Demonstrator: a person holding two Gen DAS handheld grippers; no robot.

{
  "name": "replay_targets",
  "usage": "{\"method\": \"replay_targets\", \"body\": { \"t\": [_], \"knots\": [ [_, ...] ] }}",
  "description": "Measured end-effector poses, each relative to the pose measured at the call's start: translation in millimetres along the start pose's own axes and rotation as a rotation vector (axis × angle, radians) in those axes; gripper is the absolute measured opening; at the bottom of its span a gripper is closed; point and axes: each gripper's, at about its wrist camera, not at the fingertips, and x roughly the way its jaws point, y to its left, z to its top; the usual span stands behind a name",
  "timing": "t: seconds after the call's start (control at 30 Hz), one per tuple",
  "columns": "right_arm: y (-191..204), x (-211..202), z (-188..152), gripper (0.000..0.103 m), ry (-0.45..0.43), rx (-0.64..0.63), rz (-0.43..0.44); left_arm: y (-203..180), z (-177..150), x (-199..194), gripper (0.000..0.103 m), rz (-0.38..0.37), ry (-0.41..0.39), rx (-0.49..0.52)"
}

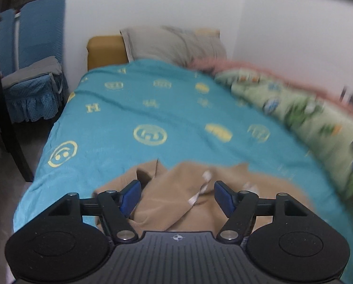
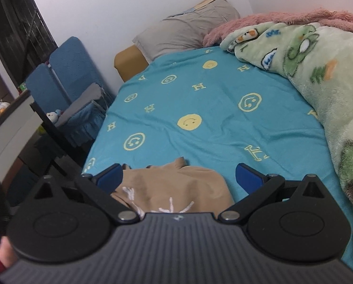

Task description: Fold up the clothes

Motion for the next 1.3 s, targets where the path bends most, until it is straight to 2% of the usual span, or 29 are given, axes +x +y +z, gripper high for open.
{"method": "replay_targets", "body": {
  "t": [0.03,0.1,0.13,0.17,0.27,0.33,0.4,0.47,0.53,0.6,0.67,0.73,0.8,0.9,1.03,1.13,1.23,1.3],
  "knots": [
    [-2,2,1,0.103,0.003,0.007,-0.006,-2,-3,8,0.061,0.010,0.016,0.015],
    [-7,5,2,0.103,0.009,0.023,-0.019,-3,-7,13,0.027,0.007,0.029,0.035],
    [-10,6,3,0.103,0.012,0.038,-0.027,-5,-8,9,0.019,0.012,0.023,0.058],
    [-13,7,3,0.103,0.015,0.052,-0.035,-7,-7,2,0.016,0.017,0.009,0.073],
    [-20,7,7,0.103,0.014,0.090,-0.057,-7,-2,-42,0.014,-0.033,-0.081,0.033],
    [-23,4,8,0.103,0.005,0.105,-0.061,-15,-6,-79,0.014,-0.106,-0.142,0.083],
    [-25,0,8,0.103,-0.002,0.120,-0.054,-28,-18,-112,0.014,-0.210,-0.166,0.192],
    [-26,-4,9,0.103,-0.006,0.134,-0.034,-44,-36,-134,0.014,-0.305,-0.128,0.287],
    [-25,-8,9,0.103,-0.010,0.145,-0.013,-63,-57,-143,0.013,-0.385,-0.037,0.380],
    [-26,-11,9,0.103,-0.011,0.154,-0.001,-82,-79,-143,0.013,-0.433,0.063,0.495],
    [-27,-13,9,0.103,-0.012,0.164,0.010,-94,-90,-137,0.012,-0.439,0.128,0.570],
    [-29,-15,10,0.103,-0.013,0.176,0.015,-92,-91,-133,0.012,-0.441,0.143,0.555],
    [-34,-16,9,0.103,-0.011,0.197,0.015,-79,-79,-130,0.011,-0.448,0.121,0.451],
    [-41,-15,9,0.103,-0.004,0.248,0.016,-56,-60,-133,0.009,-0.397,0.018,0.276],
    [-45,-12,7,0.103,0.010,0.279,0.026,-4,-18,-136,0.007,-0.261,-0.175,0.000],
    [-44,-9,6,0.103,0.019,0.280,0.030,37,12,-117,0.005,-0.046,-0.235,-0.177],
    [-43,-5,5,0.103,0.030,0.279,0.026,64,24,-90,0.002,0.196,-0.285,-0.195],
    [-43,-2,4,0.103,0.037,0.277,0.021,85,23,-71,0.002,0.245,-0.239,-0.244]
  ]
}}
